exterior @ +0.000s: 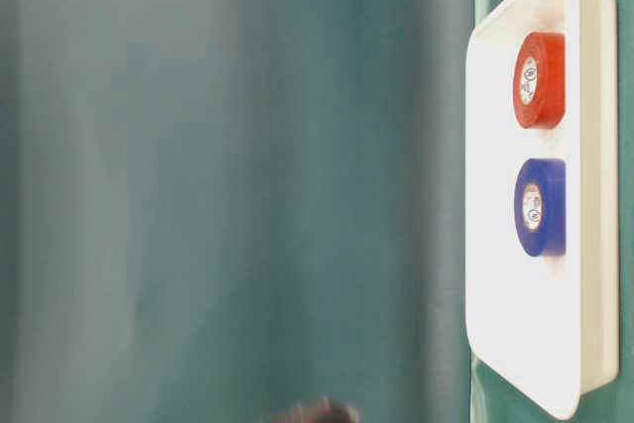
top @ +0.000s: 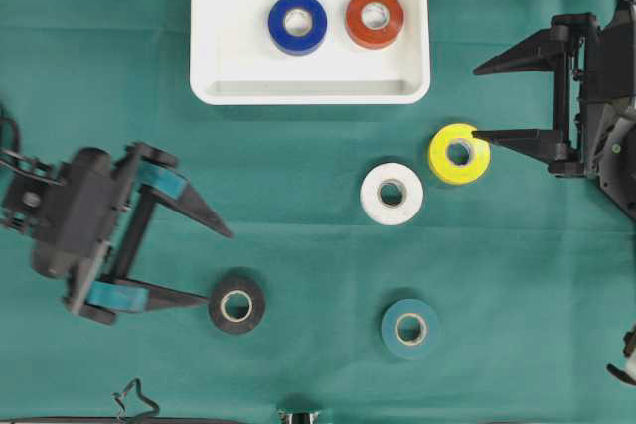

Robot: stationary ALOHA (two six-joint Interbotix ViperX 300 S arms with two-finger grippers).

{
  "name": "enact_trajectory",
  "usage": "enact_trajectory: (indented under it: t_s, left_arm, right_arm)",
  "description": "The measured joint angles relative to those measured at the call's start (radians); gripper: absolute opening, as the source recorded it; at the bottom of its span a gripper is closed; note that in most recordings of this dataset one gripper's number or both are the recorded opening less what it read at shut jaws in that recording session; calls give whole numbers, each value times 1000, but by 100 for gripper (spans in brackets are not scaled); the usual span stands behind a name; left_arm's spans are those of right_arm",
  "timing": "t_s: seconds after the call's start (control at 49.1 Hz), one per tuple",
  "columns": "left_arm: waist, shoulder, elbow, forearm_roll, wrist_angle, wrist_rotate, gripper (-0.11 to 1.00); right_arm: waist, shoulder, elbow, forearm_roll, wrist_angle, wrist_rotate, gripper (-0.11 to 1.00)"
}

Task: Pick up the tape from a random location and place it into the white case.
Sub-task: 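Move the open left gripper toward the black tape roll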

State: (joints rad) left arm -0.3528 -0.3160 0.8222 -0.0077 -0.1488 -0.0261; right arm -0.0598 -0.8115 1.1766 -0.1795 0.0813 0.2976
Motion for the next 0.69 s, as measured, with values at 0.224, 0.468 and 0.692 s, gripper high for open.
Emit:
enact_trajectory:
  t_s: [0.224,0.468,0.692]
  left_arm:
    - [-2,87,-97,0,9,0,95]
    - [-2,109,-124,0,51,0,95]
    - [-2,109,-124,2,60,-2,95]
  right_arm:
    - [0,0,0,0,0,0,85]
    - [2,0,-2,2,-2,0,85]
    - [0,0,0,0,0,0,85]
